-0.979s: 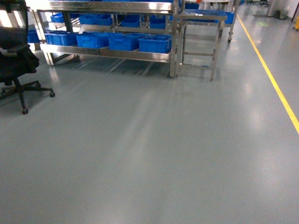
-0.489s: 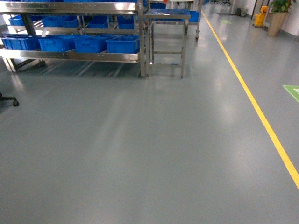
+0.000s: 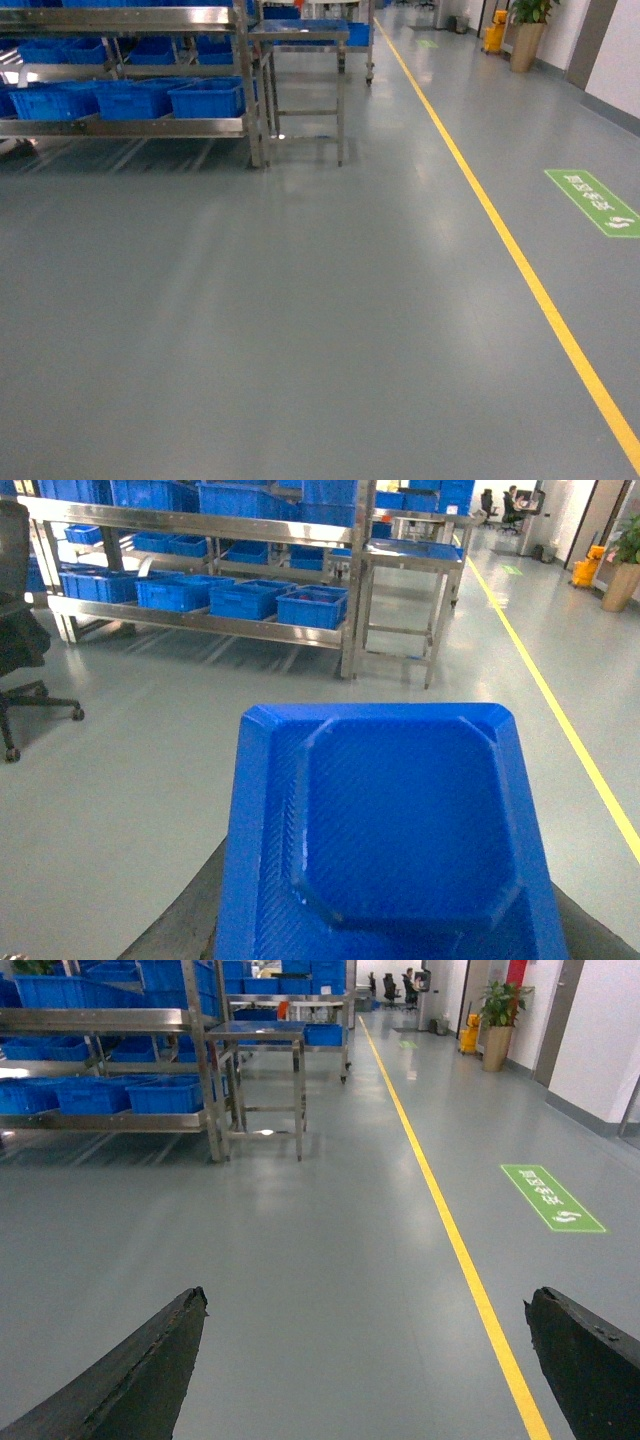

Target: Pick blue part to blue bin on bottom shelf

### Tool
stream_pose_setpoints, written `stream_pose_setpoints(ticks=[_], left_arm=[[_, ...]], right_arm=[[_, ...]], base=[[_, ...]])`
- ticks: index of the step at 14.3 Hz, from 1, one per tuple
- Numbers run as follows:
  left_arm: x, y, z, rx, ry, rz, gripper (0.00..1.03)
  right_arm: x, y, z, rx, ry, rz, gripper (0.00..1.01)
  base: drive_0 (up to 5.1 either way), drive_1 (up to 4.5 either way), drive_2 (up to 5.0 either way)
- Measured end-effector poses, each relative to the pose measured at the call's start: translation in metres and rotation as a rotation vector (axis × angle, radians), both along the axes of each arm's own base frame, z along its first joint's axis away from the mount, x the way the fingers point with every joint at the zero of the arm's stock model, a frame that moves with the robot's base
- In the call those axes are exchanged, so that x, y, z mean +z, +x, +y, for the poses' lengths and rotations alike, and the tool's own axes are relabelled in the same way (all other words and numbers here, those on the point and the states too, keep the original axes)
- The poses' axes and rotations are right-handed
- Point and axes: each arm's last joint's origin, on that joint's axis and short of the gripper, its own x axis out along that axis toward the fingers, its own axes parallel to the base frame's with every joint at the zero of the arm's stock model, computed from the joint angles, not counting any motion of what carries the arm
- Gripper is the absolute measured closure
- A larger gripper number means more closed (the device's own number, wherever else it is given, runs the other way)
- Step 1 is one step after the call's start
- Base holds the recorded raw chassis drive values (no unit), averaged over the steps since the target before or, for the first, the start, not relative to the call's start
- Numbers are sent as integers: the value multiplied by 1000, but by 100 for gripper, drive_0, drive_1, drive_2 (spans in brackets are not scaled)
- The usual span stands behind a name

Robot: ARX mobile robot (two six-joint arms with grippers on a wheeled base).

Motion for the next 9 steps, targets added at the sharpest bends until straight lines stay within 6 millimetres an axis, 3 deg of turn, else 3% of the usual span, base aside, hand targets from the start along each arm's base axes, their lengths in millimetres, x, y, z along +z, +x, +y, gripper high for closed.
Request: stream_pose_setpoints(ticks=[9], left_arm=[[1,0,0,4,-1,-3,60]], right_arm=[[0,0,0,0,0,-2,3]], base=[[-1,404,-407]])
